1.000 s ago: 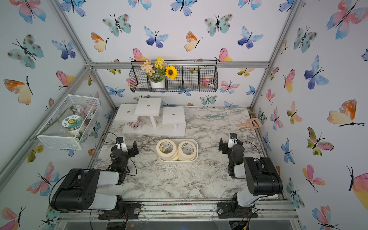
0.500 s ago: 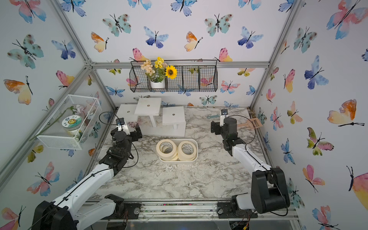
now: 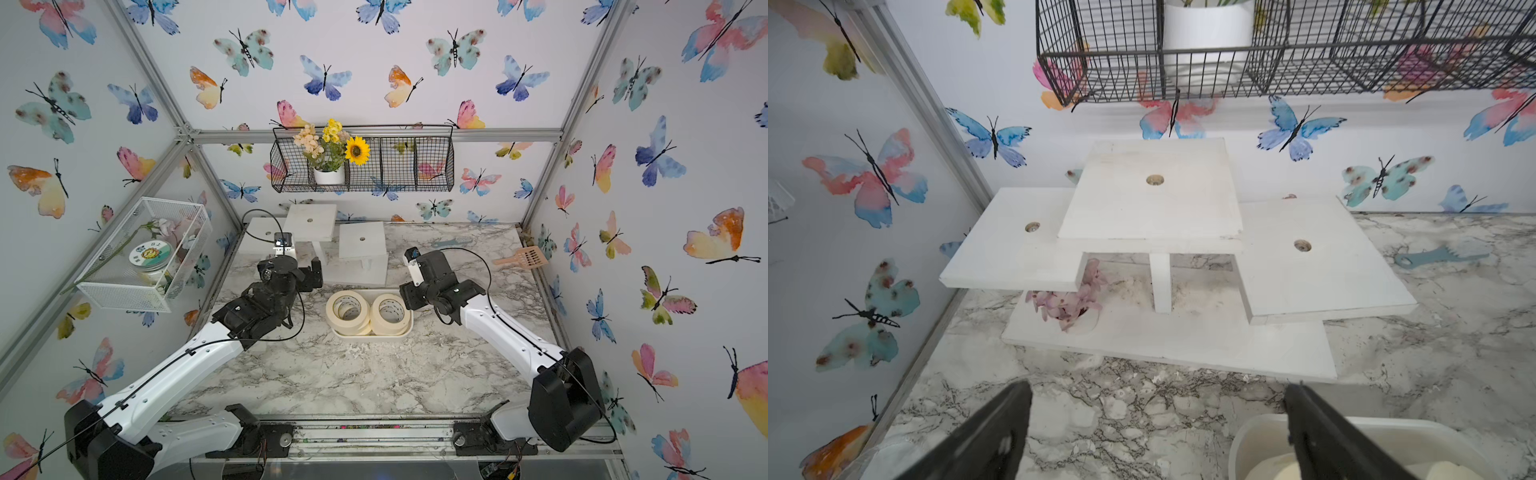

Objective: Take out the art tape in the storage box
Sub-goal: Pick up the art tape from the storage box.

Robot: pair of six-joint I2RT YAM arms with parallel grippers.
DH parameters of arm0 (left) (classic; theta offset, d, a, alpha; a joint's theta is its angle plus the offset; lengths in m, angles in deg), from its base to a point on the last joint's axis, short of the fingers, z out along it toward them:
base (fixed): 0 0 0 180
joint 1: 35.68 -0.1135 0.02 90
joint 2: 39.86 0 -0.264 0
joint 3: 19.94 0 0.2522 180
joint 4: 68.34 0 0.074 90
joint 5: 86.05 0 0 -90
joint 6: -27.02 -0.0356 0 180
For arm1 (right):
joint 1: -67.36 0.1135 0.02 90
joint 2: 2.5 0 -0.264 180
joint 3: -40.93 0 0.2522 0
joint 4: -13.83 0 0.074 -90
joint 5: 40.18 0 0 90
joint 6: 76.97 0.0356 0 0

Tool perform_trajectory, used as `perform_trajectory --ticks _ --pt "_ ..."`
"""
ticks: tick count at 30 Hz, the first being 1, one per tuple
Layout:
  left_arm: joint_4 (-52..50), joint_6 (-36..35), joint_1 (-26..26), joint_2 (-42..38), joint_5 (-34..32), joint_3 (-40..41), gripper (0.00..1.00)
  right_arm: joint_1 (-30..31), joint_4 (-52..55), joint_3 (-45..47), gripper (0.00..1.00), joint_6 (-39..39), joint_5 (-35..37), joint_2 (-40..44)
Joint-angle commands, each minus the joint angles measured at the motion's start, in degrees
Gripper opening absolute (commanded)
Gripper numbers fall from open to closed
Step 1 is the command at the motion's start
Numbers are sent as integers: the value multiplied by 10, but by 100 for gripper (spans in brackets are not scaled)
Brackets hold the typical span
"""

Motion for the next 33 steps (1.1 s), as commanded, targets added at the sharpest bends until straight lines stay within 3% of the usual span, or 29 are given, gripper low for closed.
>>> perform_trajectory --ticks 1,16,29,33 --pt "-17 28 -1 3 31 -11 99 -1 53 -28 68 -10 -53 -30" --pt "-18 57 -2 12 71 9 99 -3 53 -96 68 -37 -78 -158" --pt "-8 69 -4 7 69 20 99 -21 47 -103 58 -42 -109 -230" --pt "-1 72 -4 6 70 26 99 -21 45 -105 49 -46 -137 -245"
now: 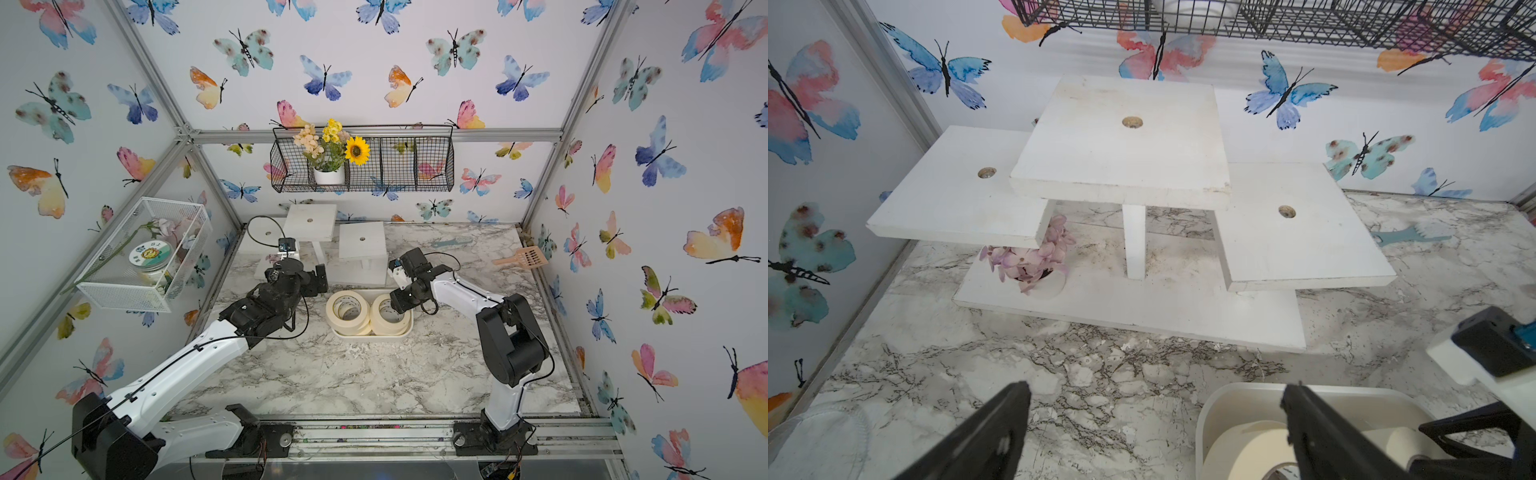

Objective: Take out the art tape in the storage box
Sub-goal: Pick up the art tape from the storage box, then place the art tape at the center of the board.

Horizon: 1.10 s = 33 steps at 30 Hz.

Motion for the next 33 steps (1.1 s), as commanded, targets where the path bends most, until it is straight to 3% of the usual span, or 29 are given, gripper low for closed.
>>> perform_trajectory --ticks 1,5,11,16,20,24,33 --pt "4 7 -2 -7 21 7 99 -3 6 -12 45 -9 -38 -19" --pt "4 6 -2 -4 16 9 99 -3 26 -17 20 -10 -27 -1" --pt "9 7 -3 8 20 6 99 -3 70 -49 4 -15 -18 55" --pt "16 10 -2 19 28 1 99 -3 104 -76 1 -19 17 94" --pt "14 10 -3 28 26 1 99 -19 162 -109 1 -6 146 76" --pt "18 13 -3 41 30 3 100 -67 171 -117 1 37 228 39" --pt "34 37 -5 87 61 6 96 -139 48 -62 1 52 194 -52"
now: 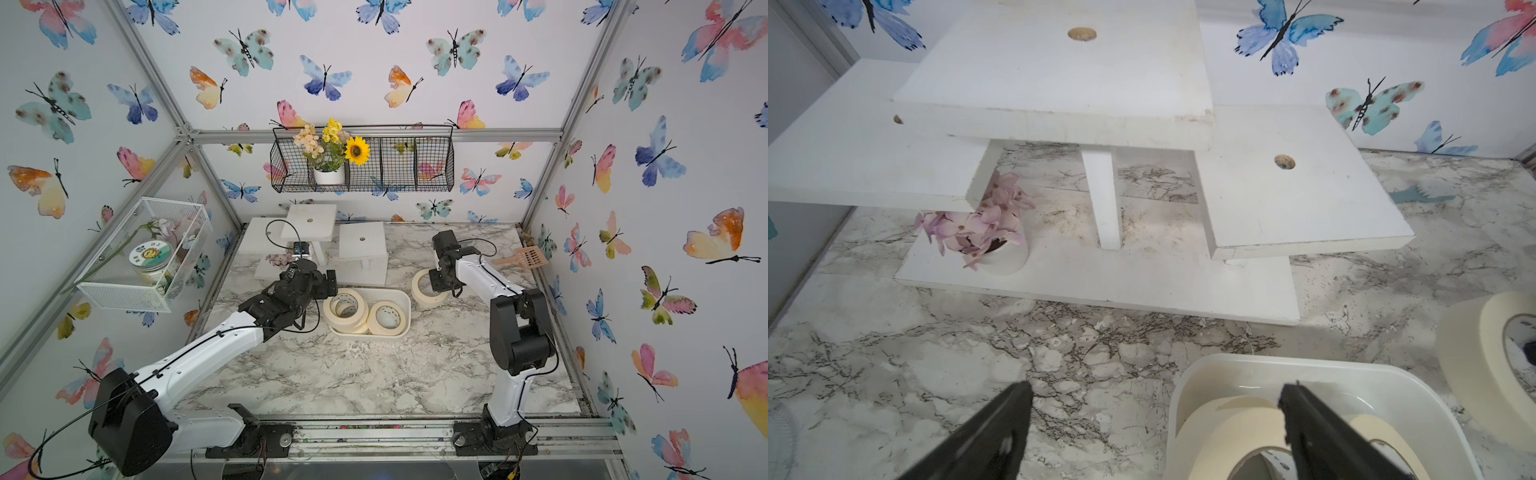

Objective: Take out the art tape in the storage box
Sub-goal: Place the art tape at the center of the board, then pick up the art tape from the storage box.

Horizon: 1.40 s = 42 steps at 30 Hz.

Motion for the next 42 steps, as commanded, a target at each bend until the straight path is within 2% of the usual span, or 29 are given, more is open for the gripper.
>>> perform_trajectory --ticks 1,8,9,10,12,13,14,16,22,26,36,42 --pt "5 18 -5 19 14 0 95 -8 -50 9 1 14 8 -30" --pt "14 26 -25 39 29 15 90 -25 -87 31 1 21 15 -63" --pt "17 26 -26 43 31 16 90 -25 -90 35 7 22 16 -64" --pt "18 25 -28 47 30 17 90 -25 -91 37 19 23 17 -65" --pt "20 25 -30 58 36 16 90 -25 -95 44 57 27 27 -61" --pt "18 25 -30 62 38 15 90 -25 -96 47 72 28 34 -56" --pt "16 24 -30 68 40 13 90 -25 -95 49 83 29 41 -52" --pt "11 24 -30 75 47 10 90 -25 -89 50 95 30 58 -36" --pt "-50 15 -28 83 74 -30 90 -25 -51 46 97 30 95 16" --pt "-108 2 -21 76 67 -65 90 -25 -30 57 97 31 106 41" --pt "-259 -30 -20 115 133 -137 89 -25 -18 88 96 24 111 71" --pt "-296 -44 -20 150 155 -159 85 -25 -24 94 96 20 107 82"
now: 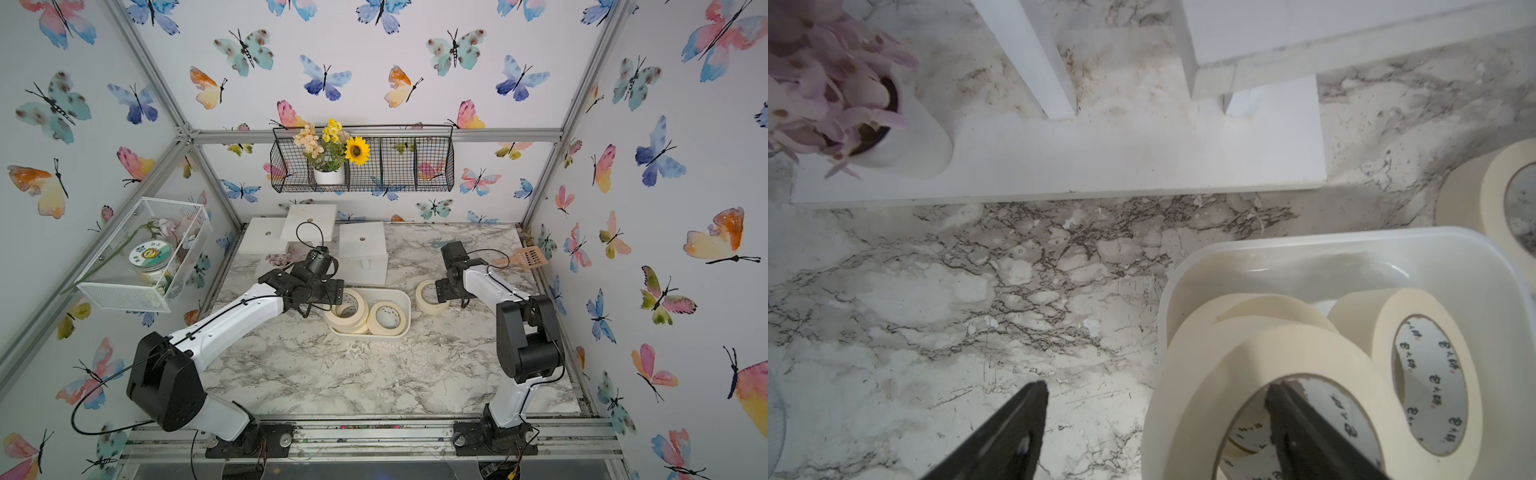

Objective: Take out the art tape in the storage box
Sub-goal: Pick up the art tape from the storage box.

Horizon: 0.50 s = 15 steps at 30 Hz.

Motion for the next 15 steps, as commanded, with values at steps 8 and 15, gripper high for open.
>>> perform_trajectory --ticks 8,15 --pt "-83 -23 2 69 42 -56 70 -3 -1 17 97 -10 10 35" --pt "-117 -25 9 89 44 -75 63 -3 -6 20 96 -14 8 46"
